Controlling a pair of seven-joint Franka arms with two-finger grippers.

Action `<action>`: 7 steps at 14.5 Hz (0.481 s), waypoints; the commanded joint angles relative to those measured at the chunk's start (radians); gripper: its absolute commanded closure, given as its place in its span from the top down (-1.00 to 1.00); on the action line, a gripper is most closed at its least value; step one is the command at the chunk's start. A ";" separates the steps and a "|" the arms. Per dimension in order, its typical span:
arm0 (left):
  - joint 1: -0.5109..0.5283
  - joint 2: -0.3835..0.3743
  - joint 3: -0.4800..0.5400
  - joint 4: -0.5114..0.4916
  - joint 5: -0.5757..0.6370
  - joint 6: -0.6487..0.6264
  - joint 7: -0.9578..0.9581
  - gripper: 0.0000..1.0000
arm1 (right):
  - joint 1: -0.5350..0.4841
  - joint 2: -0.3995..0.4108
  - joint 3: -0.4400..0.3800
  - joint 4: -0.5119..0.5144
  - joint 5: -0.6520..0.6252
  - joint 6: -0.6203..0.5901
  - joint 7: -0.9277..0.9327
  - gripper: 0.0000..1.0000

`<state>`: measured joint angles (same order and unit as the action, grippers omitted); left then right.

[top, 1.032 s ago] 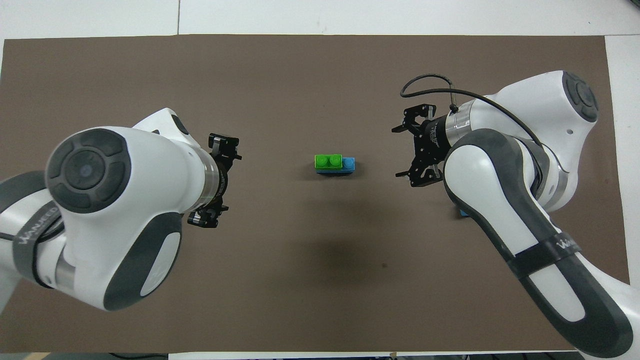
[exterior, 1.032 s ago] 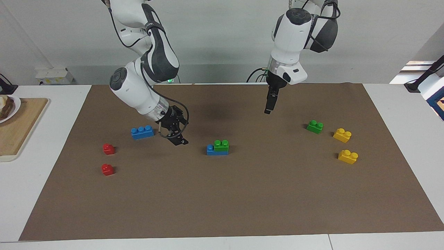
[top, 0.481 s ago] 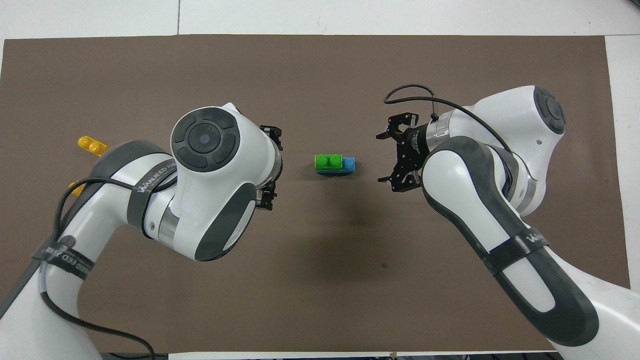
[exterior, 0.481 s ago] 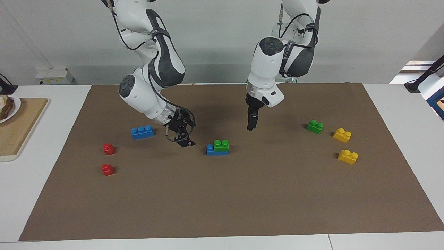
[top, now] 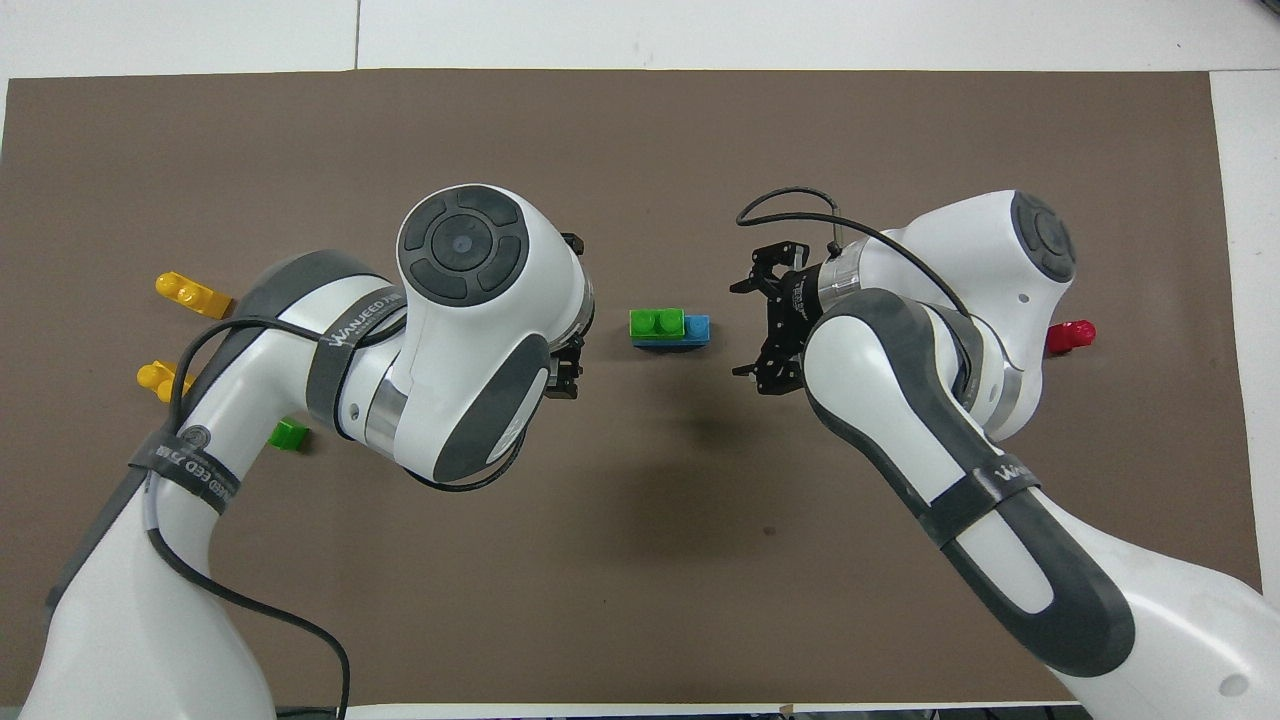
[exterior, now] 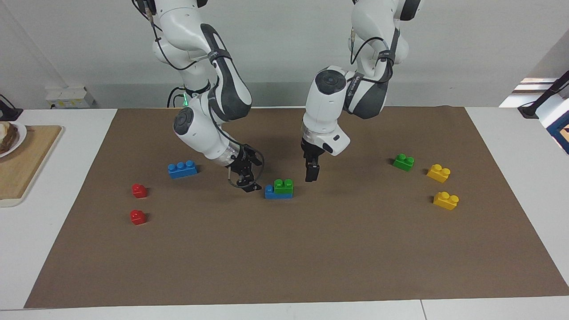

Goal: Remove green block with left arm and hold with right
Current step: 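Grasp the green brick with the left gripper while the right gripper grasps blue, then pull the green brick off the blue brick with both grippers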

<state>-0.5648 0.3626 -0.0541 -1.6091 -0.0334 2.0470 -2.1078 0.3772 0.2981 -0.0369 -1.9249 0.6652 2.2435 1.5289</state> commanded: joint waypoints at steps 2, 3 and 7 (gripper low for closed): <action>-0.029 0.091 0.017 0.097 -0.003 -0.021 -0.083 1.00 | 0.032 0.036 0.002 0.003 0.033 0.054 0.004 0.96; -0.033 0.099 0.017 0.097 -0.003 -0.016 -0.099 1.00 | 0.037 0.045 0.002 0.003 0.045 0.073 0.004 0.96; -0.047 0.121 0.017 0.087 -0.002 0.036 -0.179 1.00 | 0.046 0.085 0.003 0.004 0.054 0.125 -0.012 0.96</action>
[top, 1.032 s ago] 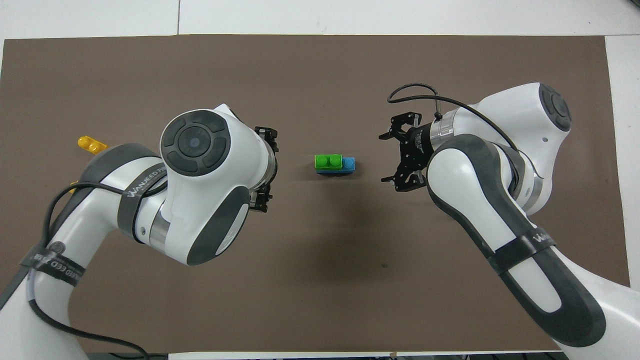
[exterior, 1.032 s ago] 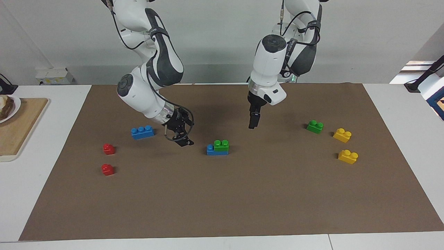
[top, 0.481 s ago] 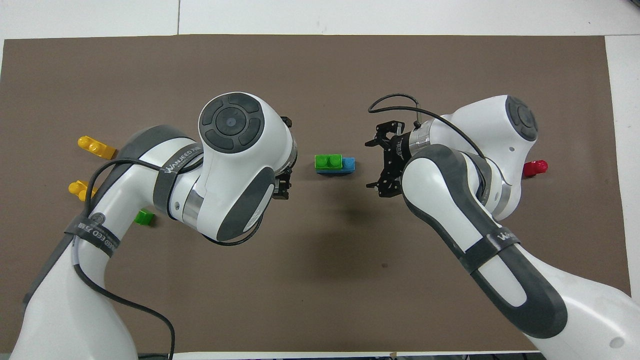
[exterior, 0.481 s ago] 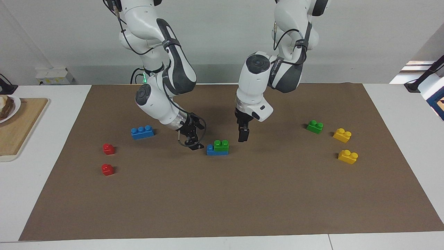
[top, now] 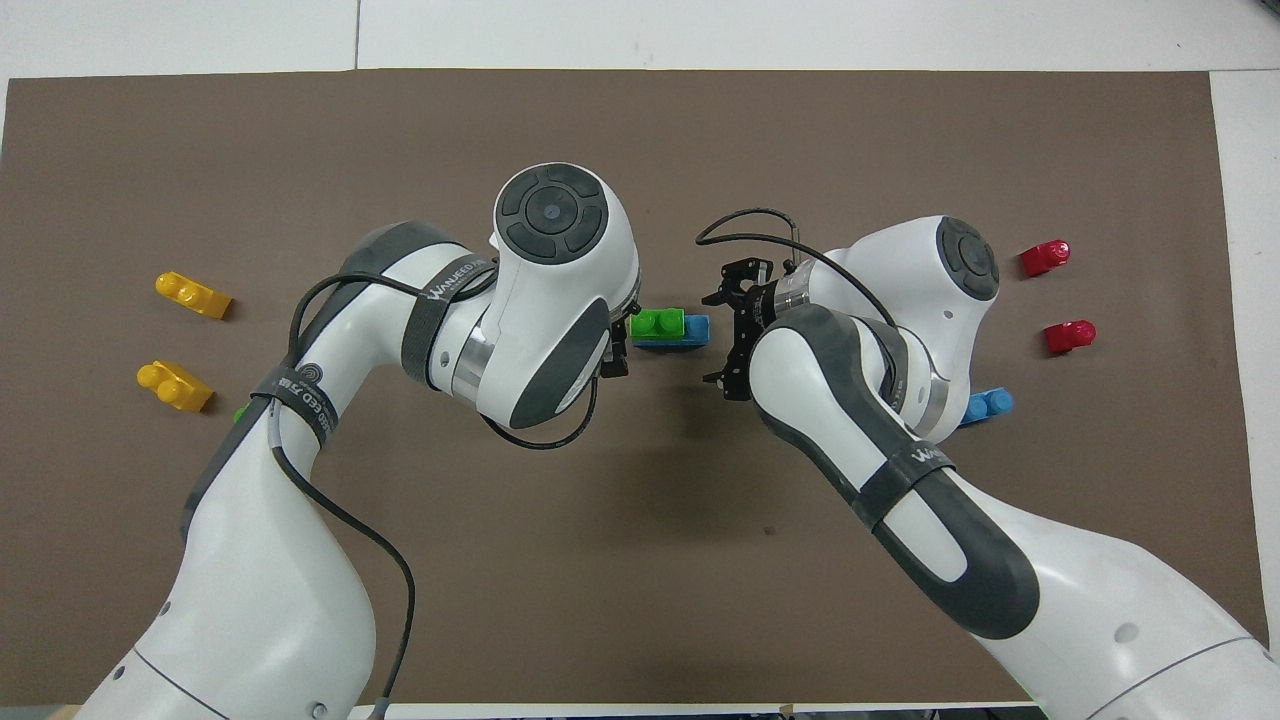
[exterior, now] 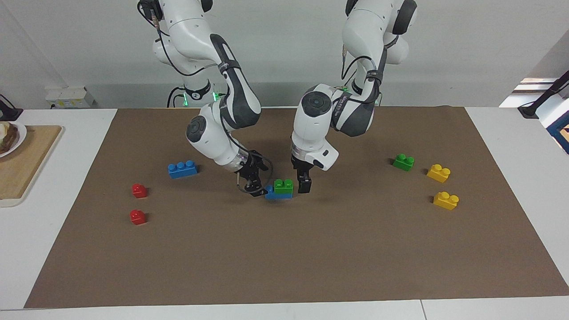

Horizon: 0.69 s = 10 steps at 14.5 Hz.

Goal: Remove green block with left arm and hold with right
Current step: 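Pull the green brick off the blue brick with both grippers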

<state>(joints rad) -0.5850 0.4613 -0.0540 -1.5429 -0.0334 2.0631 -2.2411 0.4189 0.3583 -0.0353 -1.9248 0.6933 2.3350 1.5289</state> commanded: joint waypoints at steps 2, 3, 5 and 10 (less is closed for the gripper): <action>-0.027 0.026 0.017 0.017 0.007 0.041 -0.072 1.00 | 0.008 0.045 0.002 0.006 0.026 0.072 -0.024 0.96; -0.027 0.026 0.017 0.015 0.007 0.049 -0.075 1.00 | 0.009 0.054 0.006 0.009 0.026 0.079 -0.024 0.96; -0.035 0.028 0.017 0.006 0.007 0.057 -0.089 1.00 | 0.008 0.065 0.011 0.018 0.026 0.084 -0.024 0.96; -0.041 0.026 0.017 -0.029 0.009 0.104 -0.114 1.00 | 0.014 0.080 0.012 0.020 0.026 0.107 -0.038 0.96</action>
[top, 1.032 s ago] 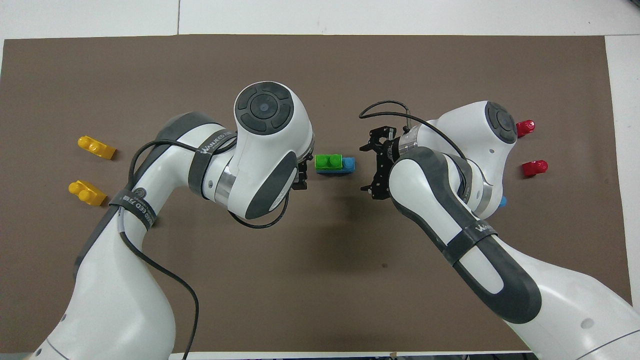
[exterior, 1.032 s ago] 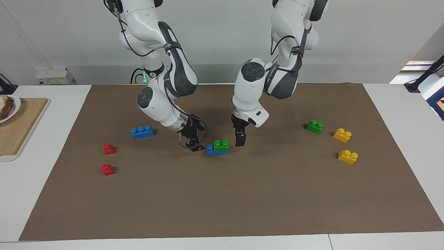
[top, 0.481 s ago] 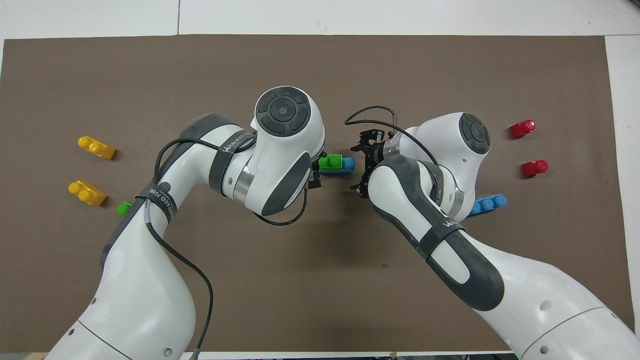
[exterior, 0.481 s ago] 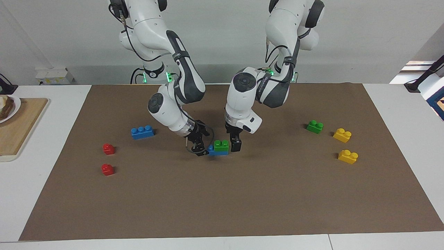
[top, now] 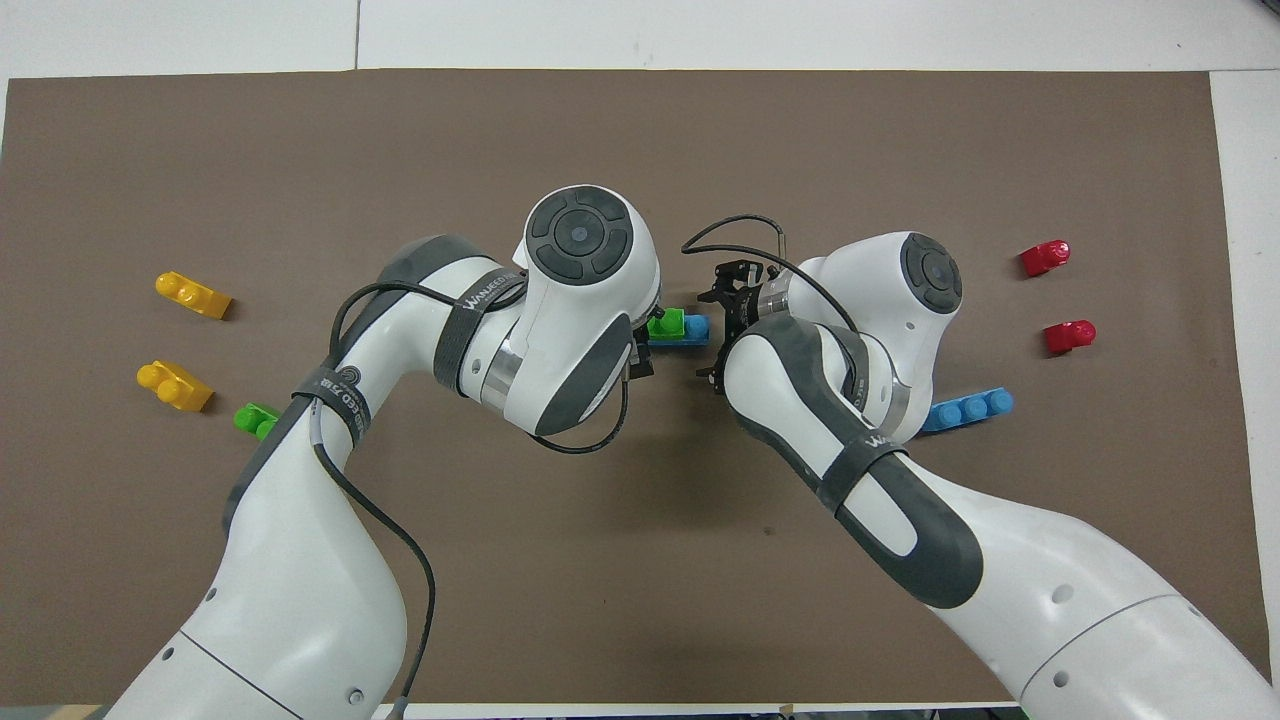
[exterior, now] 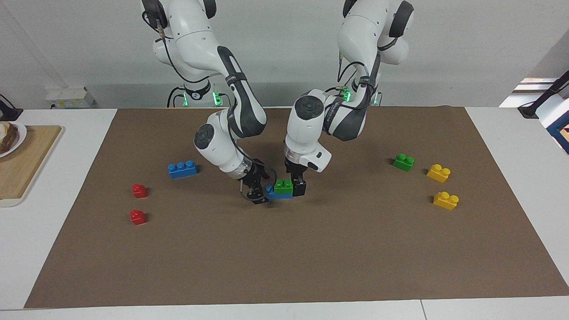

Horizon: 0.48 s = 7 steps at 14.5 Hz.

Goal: Remove green block with left arm and hold with right
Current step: 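Pull the green brick off the blue brick with both grippers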

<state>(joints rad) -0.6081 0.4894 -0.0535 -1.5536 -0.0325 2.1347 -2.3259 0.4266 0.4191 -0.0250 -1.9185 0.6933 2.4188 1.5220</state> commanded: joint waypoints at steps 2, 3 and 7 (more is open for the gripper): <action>-0.021 -0.002 0.017 -0.034 0.008 0.042 -0.029 1.00 | 0.017 0.020 0.002 0.021 0.054 0.023 -0.031 0.96; -0.027 -0.003 0.018 -0.046 0.008 0.053 -0.029 1.00 | 0.020 0.020 0.002 0.021 0.058 0.025 -0.031 0.96; -0.033 -0.005 0.018 -0.066 0.014 0.076 -0.044 1.00 | 0.024 0.026 0.002 0.019 0.058 0.043 -0.036 0.61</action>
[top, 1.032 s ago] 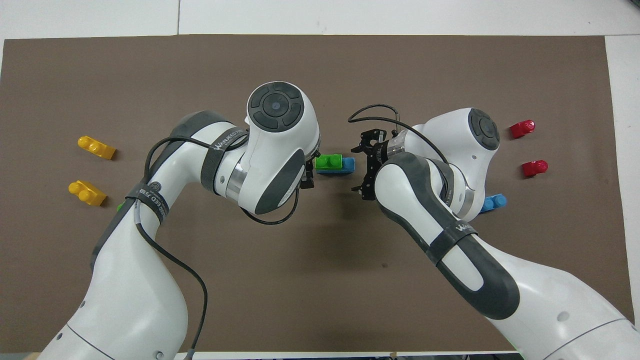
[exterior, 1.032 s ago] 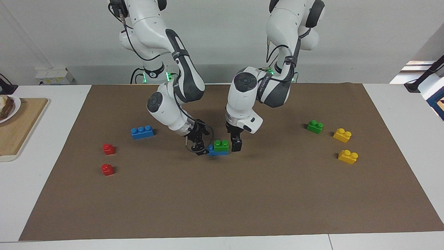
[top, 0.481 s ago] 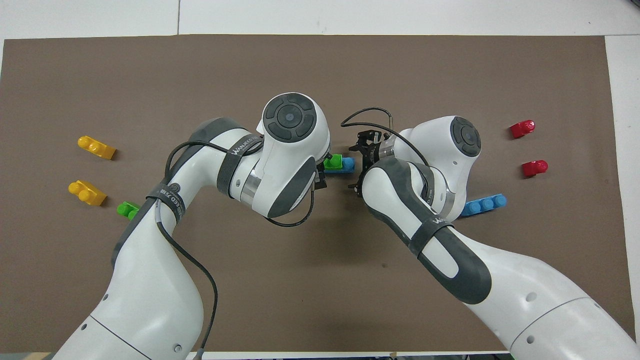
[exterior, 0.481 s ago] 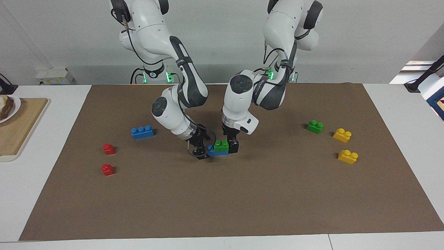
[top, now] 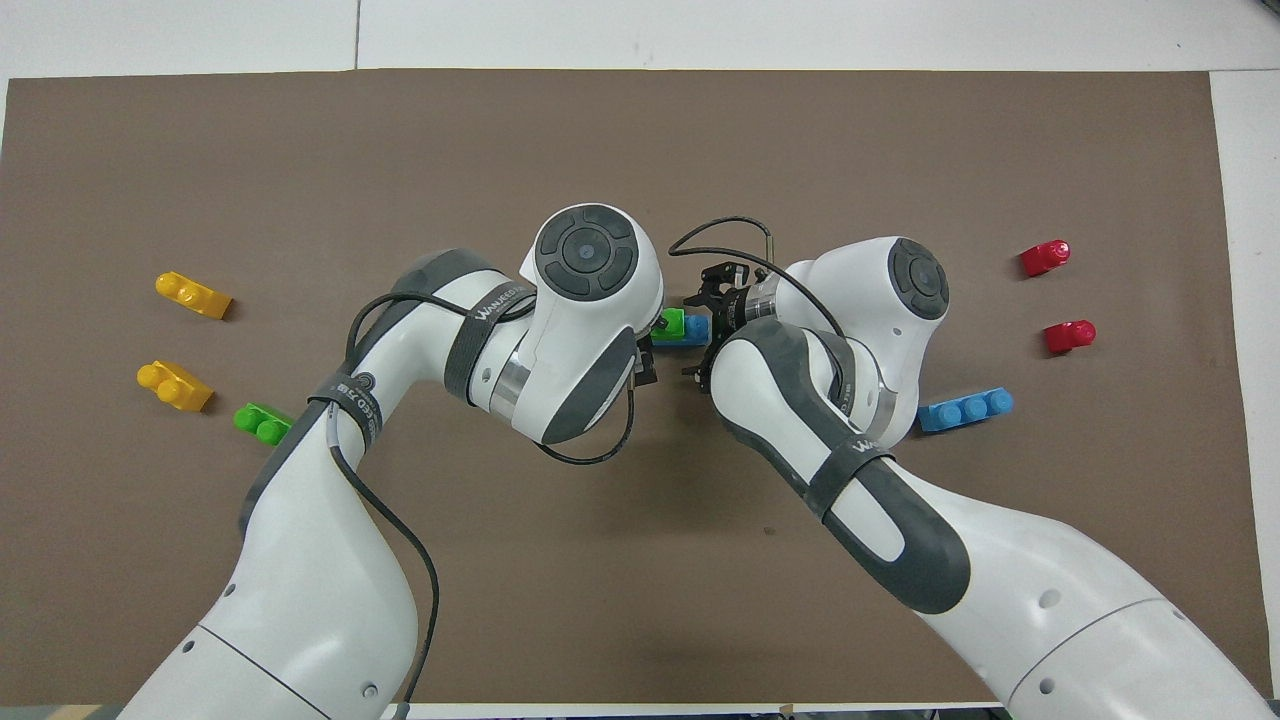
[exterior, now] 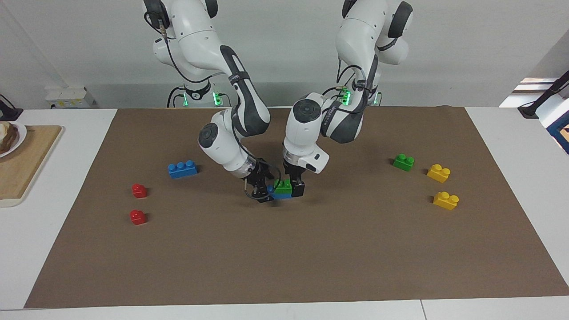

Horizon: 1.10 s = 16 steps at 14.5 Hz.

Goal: Remove green block with left arm and hold with right
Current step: 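Pull the green brick off the blue brick with both grippers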

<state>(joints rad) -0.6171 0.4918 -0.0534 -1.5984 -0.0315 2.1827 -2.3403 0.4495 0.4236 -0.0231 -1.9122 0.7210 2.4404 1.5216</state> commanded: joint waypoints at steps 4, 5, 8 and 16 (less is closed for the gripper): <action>-0.026 -0.007 0.018 -0.032 0.013 0.038 -0.037 1.00 | 0.000 0.026 0.000 0.012 0.031 0.022 -0.092 0.14; -0.029 -0.009 0.020 -0.043 0.015 0.049 -0.040 1.00 | 0.000 0.026 0.000 0.012 0.031 0.020 -0.100 0.01; -0.038 -0.013 0.021 -0.052 0.015 0.058 -0.040 1.00 | 0.000 0.026 0.000 0.012 0.031 0.020 -0.104 -0.66; -0.038 -0.015 0.021 -0.052 0.033 0.054 -0.040 0.05 | 0.000 0.026 0.000 0.010 0.051 0.022 -0.101 -1.00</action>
<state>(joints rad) -0.6353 0.4917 -0.0504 -1.6288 -0.0214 2.2205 -2.3602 0.4506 0.4377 -0.0241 -1.9119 0.7294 2.4453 1.4553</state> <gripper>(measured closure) 0.194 0.652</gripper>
